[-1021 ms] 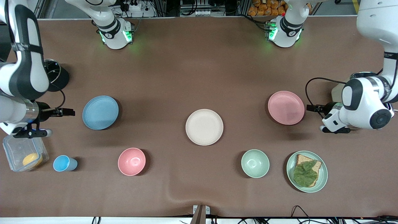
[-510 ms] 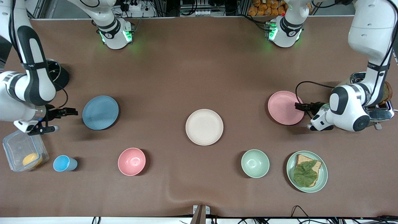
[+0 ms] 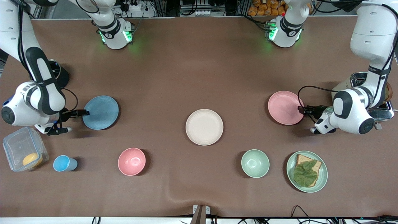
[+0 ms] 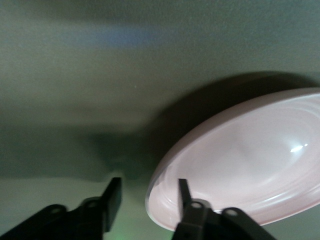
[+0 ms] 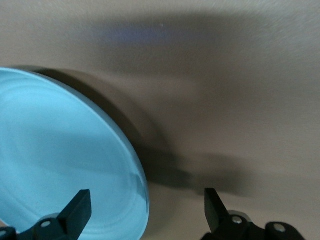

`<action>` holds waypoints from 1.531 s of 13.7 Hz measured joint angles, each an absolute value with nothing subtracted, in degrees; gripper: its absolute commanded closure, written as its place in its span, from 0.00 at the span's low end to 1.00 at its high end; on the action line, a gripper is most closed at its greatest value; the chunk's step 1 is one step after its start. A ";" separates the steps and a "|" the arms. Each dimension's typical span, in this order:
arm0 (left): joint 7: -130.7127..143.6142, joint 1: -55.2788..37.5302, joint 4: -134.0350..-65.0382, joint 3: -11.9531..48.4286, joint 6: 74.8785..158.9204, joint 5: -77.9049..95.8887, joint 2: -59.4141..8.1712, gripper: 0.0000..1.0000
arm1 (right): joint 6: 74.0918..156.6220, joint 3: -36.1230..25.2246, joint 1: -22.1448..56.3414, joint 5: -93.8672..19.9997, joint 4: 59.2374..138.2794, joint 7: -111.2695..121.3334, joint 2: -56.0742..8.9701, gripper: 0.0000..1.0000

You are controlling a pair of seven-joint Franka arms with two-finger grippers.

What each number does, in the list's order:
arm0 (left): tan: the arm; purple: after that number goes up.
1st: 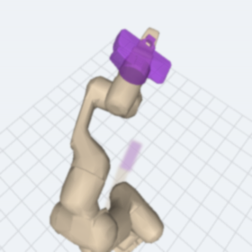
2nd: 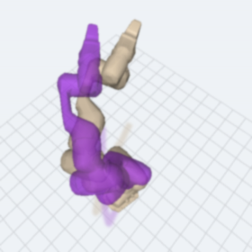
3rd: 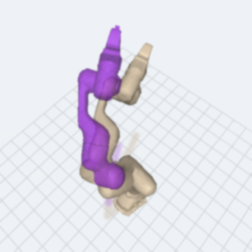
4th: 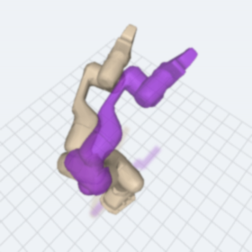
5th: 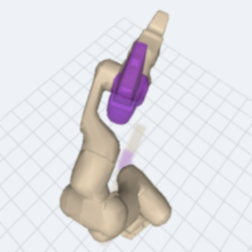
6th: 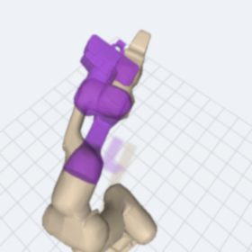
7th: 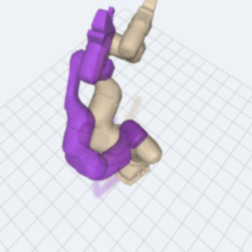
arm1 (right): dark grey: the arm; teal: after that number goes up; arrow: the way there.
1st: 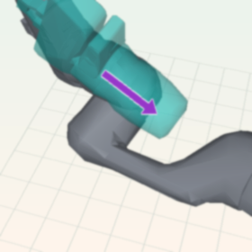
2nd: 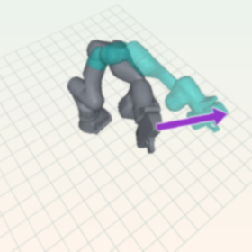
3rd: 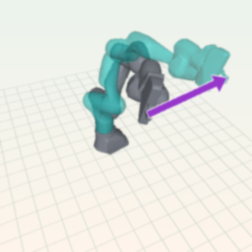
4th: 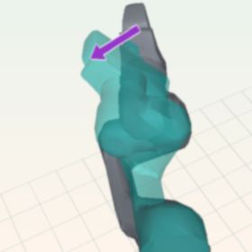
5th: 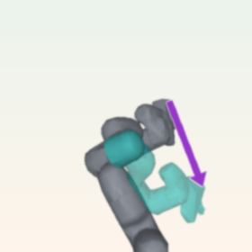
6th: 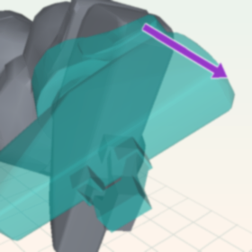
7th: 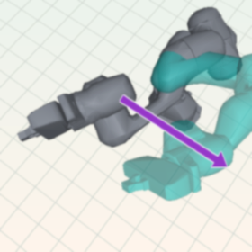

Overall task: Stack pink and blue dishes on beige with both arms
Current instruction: 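Grasp the blue and pink plate rims with the right and left grippers, then lift the pink plate with the left gripper onto the beige plate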

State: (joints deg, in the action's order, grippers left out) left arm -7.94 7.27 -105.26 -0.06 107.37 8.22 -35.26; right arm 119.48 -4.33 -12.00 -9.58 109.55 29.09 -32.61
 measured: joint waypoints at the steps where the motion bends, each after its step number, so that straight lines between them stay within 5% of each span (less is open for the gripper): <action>1: -7.94 7.27 -105.27 -0.04 107.32 8.26 -35.37 0.96 | 119.49 -4.33 -12.00 -9.81 109.53 29.12 -32.88 0.45; 2: -7.94 7.27 -105.27 -0.02 107.28 8.27 -35.64 1.00 | 119.49 -4.31 -12.00 -9.89 109.52 29.14 -33.02 0.71; 4: -8.52 7.30 -105.00 0.12 105.99 8.52 -35.76 1.00 | 119.43 -4.17 -12.00 -9.94 109.49 29.15 -33.08 1.00; 8: -9.03 7.59 -103.54 1.14 103.94 9.00 -35.58 1.00 | 119.25 -3.87 -11.97 -10.06 109.15 29.15 -33.08 1.00; 13: -8.58 7.17 -91.82 5.80 91.93 14.08 -34.17 1.00 | 111.55 -3.52 -11.59 -10.16 104.53 28.70 -33.06 1.00; 18: -3.37 3.05 -85.42 12.88 92.83 15.13 -34.40 1.00 | 102.36 -3.39 -10.18 -10.20 98.52 24.70 -33.05 1.00; 21: 4.87 -5.37 -81.95 13.18 100.64 15.17 -36.97 1.00 | 101.65 -3.40 -9.87 -10.20 97.65 24.05 -33.06 1.00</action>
